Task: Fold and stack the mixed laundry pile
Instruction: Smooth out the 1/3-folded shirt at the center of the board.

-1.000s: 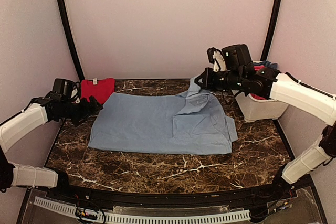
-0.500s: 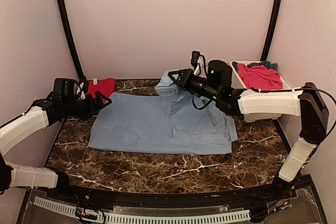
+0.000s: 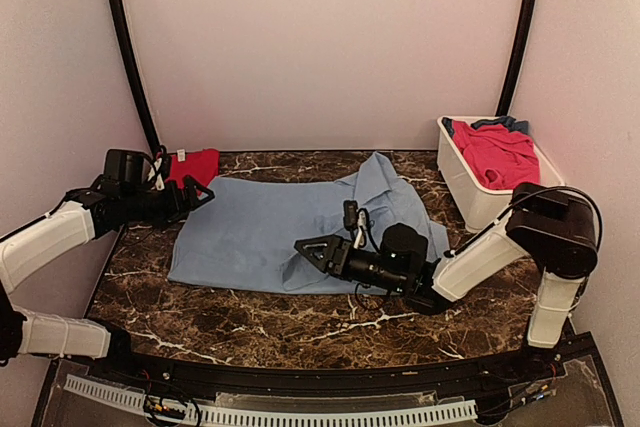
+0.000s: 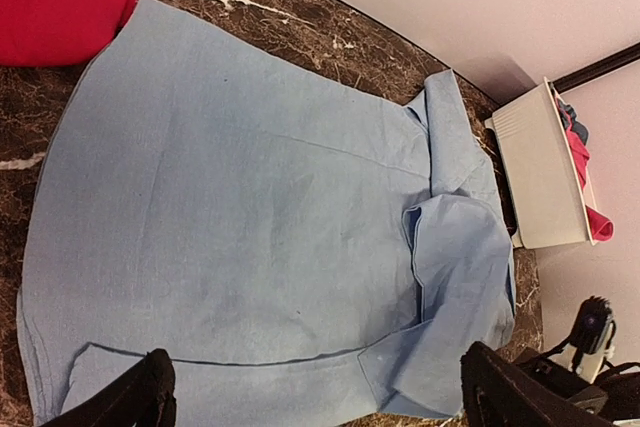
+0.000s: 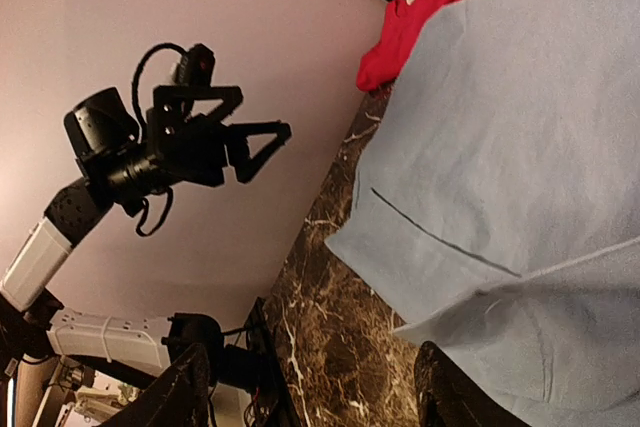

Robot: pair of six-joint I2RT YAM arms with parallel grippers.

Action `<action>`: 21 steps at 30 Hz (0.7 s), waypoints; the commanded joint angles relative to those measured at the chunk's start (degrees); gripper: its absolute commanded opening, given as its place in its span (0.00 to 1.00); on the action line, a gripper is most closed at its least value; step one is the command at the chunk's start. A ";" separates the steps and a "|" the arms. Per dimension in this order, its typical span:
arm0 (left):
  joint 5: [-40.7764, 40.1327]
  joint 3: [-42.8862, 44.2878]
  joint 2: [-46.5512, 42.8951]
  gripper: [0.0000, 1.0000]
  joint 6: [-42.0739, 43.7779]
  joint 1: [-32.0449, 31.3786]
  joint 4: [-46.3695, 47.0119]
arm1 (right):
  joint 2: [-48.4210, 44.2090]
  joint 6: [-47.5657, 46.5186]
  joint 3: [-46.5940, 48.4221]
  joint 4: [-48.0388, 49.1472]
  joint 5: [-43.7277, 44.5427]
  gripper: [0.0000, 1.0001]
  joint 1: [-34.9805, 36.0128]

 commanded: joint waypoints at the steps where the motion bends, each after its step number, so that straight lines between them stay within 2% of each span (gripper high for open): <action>1: 1.23 0.41 -0.94 0.99 0.53 -0.37 -2.44 | -0.69 0.81 -3.35 -0.15 -2.14 0.68 1.79; 4: 1.85 -0.96 -2.10 0.99 -0.26 -1.16 -3.40 | -6.63 0.01 -5.68 -14.06 -0.56 0.69 2.27; 8: 1.22 -2.48 -2.52 0.99 -1.59 -6.00 -3.13 | -18.60 -2.30 -11.74 -24.97 1.77 0.69 3.45; 12: 1.40 -2.94 0.91 0.95 -2.44 -11.09 0.14 | -29.63 -11.28 -8.26 -46.14 9.05 0.71 3.19; 14: 2.70 -2.13 4.81 0.94 -2.68 -12.77 2.38 | -33.39 -15.64 -5.75 -54.43 12.72 0.76 2.59; 17: 4.42 1.67 13.49 0.94 -0.51 -15.60 5.01 | -37.11 -17.42 -4.63 -61.24 13.32 0.80 -0.95; 21: 3.01 9.72 24.72 0.93 6.17 -20.79 1.59 | -42.13 -17.23 -6.78 -62.92 8.60 0.80 -6.62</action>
